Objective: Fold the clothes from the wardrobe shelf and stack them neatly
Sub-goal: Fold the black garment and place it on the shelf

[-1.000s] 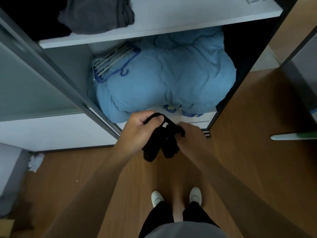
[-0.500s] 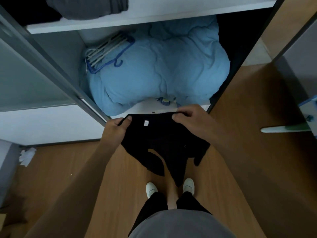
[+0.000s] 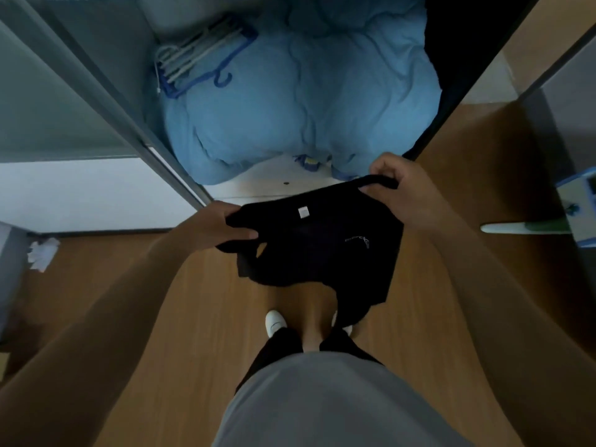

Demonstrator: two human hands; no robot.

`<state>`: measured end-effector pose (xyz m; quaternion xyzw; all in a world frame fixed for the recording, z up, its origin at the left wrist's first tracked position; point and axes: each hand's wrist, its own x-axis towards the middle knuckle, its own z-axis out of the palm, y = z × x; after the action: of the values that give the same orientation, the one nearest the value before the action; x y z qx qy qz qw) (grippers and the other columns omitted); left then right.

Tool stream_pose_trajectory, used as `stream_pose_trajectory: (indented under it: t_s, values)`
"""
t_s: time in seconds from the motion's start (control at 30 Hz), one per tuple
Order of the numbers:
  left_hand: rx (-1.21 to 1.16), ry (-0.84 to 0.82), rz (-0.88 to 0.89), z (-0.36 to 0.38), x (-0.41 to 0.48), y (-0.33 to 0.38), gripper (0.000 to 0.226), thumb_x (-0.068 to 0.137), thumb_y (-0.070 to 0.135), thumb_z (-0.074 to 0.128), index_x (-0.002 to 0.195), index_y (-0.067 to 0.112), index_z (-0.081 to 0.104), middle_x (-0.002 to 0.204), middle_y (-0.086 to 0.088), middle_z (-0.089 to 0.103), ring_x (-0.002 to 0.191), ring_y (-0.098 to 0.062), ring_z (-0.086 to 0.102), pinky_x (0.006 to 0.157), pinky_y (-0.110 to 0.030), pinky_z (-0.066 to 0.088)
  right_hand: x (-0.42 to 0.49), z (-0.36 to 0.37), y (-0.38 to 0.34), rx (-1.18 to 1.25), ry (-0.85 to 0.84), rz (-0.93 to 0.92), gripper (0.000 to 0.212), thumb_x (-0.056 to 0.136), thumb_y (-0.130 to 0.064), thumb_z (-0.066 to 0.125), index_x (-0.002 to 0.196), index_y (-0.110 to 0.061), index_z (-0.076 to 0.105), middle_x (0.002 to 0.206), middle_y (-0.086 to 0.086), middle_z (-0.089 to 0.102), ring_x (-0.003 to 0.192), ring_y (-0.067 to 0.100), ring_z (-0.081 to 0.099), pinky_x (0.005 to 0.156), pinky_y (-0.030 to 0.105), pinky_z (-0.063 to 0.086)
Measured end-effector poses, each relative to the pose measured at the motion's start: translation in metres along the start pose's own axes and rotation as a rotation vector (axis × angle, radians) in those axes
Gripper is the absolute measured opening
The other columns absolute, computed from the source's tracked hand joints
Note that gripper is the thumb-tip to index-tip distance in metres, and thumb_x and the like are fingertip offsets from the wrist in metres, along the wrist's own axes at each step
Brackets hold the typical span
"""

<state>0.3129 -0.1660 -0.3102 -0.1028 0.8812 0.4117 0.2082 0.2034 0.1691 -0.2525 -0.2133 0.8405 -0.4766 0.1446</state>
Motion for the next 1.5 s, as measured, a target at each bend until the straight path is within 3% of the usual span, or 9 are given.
stream_pose_trajectory:
  t_s: [0.2, 0.33, 0.47, 0.67, 1.03, 1.17, 1.3, 1.4, 1.5]
  values:
    - [-0.193, 0.263, 0.029, 0.007, 0.008, 0.026, 0.036, 0.086, 0.039, 0.074, 0.067, 0.011, 0.064, 0.056, 0.010, 0.061, 0.052, -0.001, 0.056, 0.050, -0.012, 0.040, 0.003, 0.014, 0.031, -0.244, 0.195, 0.146, 0.027, 0.095, -0.030, 0.064, 0.076, -0.017, 0.048, 0.065, -0.010, 0.048, 0.058, 0.002, 0.045, 0.055, 0.024, 0.035]
    - [-0.463, 0.394, -0.149, 0.026, 0.015, 0.050, 0.033, 0.084, 0.037, 0.076, 0.079, 0.005, 0.073, 0.074, -0.006, 0.074, 0.067, -0.017, 0.070, 0.060, -0.024, 0.051, 0.001, 0.038, 0.028, -0.103, 0.278, 0.346, 0.037, 0.099, -0.040, 0.055, 0.069, -0.019, 0.047, 0.064, -0.004, 0.052, 0.055, 0.003, 0.050, 0.054, 0.023, 0.035]
    - [-0.717, 0.317, -0.215, 0.048, 0.017, 0.073, 0.022, 0.089, 0.036, 0.071, 0.082, 0.015, 0.074, 0.077, -0.005, 0.076, 0.071, -0.019, 0.073, 0.059, -0.021, 0.054, -0.005, 0.072, 0.007, 0.258, 0.231, 0.491, 0.030, 0.101, -0.046, 0.049, 0.090, -0.023, 0.065, 0.086, 0.002, 0.071, 0.075, 0.016, 0.070, 0.064, 0.035, 0.059]
    - [-0.533, 0.094, 0.059, 0.068, 0.018, 0.092, 0.020, 0.100, 0.027, 0.054, 0.105, 0.015, 0.069, 0.092, -0.004, 0.076, 0.087, -0.014, 0.072, 0.077, -0.026, 0.053, -0.005, 0.098, -0.019, 0.384, 0.063, 0.327, 0.018, 0.102, -0.034, 0.050, 0.090, -0.033, 0.064, 0.090, 0.000, 0.073, 0.080, 0.010, 0.072, 0.075, 0.034, 0.061]
    - [-0.181, 0.216, 0.359, 0.069, 0.006, 0.101, 0.013, 0.093, 0.033, 0.060, 0.083, 0.029, 0.052, 0.072, 0.010, 0.059, 0.066, -0.006, 0.058, 0.059, -0.027, 0.043, -0.006, 0.085, -0.029, 0.344, 0.122, 0.391, 0.022, 0.101, -0.030, 0.054, 0.088, -0.016, 0.065, 0.085, 0.013, 0.074, 0.072, 0.019, 0.074, 0.065, 0.033, 0.063]
    - [-0.143, 0.189, 0.357, 0.066, 0.005, 0.103, 0.021, 0.088, 0.016, 0.071, 0.091, 0.006, 0.053, 0.079, -0.010, 0.060, 0.070, -0.022, 0.059, 0.066, -0.042, 0.047, -0.008, 0.075, -0.040, 0.324, 0.081, 0.392, 0.028, 0.100, -0.027, 0.055, 0.094, -0.004, 0.069, 0.092, 0.017, 0.073, 0.080, 0.023, 0.073, 0.070, 0.033, 0.063]
    - [-0.250, 0.166, 0.388, 0.056, 0.002, 0.108, 0.014, 0.094, 0.005, 0.063, 0.086, -0.003, 0.054, 0.069, -0.013, 0.050, 0.063, -0.009, 0.044, 0.059, -0.029, 0.036, -0.014, 0.060, -0.055, 0.186, -0.016, 0.213, 0.017, 0.097, -0.017, 0.057, 0.101, -0.012, 0.073, 0.088, 0.002, 0.075, 0.073, 0.014, 0.072, 0.068, 0.024, 0.058]
    - [-0.257, 0.148, 0.417, 0.053, -0.001, 0.118, 0.008, 0.097, 0.008, 0.060, 0.090, 0.008, 0.062, 0.068, 0.010, 0.054, 0.060, 0.004, 0.045, 0.056, -0.012, 0.036, -0.018, 0.050, -0.060, 0.055, 0.120, 0.078, 0.017, 0.094, -0.015, 0.058, 0.100, -0.015, 0.074, 0.090, -0.007, 0.074, 0.081, 0.008, 0.069, 0.079, 0.033, 0.057]
    - [-0.292, 0.151, 0.390, 0.049, -0.001, 0.120, 0.011, 0.099, 0.010, 0.057, 0.092, 0.011, 0.066, 0.070, 0.010, 0.059, 0.060, -0.001, 0.051, 0.056, -0.015, 0.039, -0.022, 0.040, -0.059, -0.022, 0.318, -0.096, 0.014, 0.092, -0.014, 0.062, 0.103, -0.015, 0.071, 0.094, -0.008, 0.071, 0.088, 0.006, 0.066, 0.079, 0.020, 0.052]
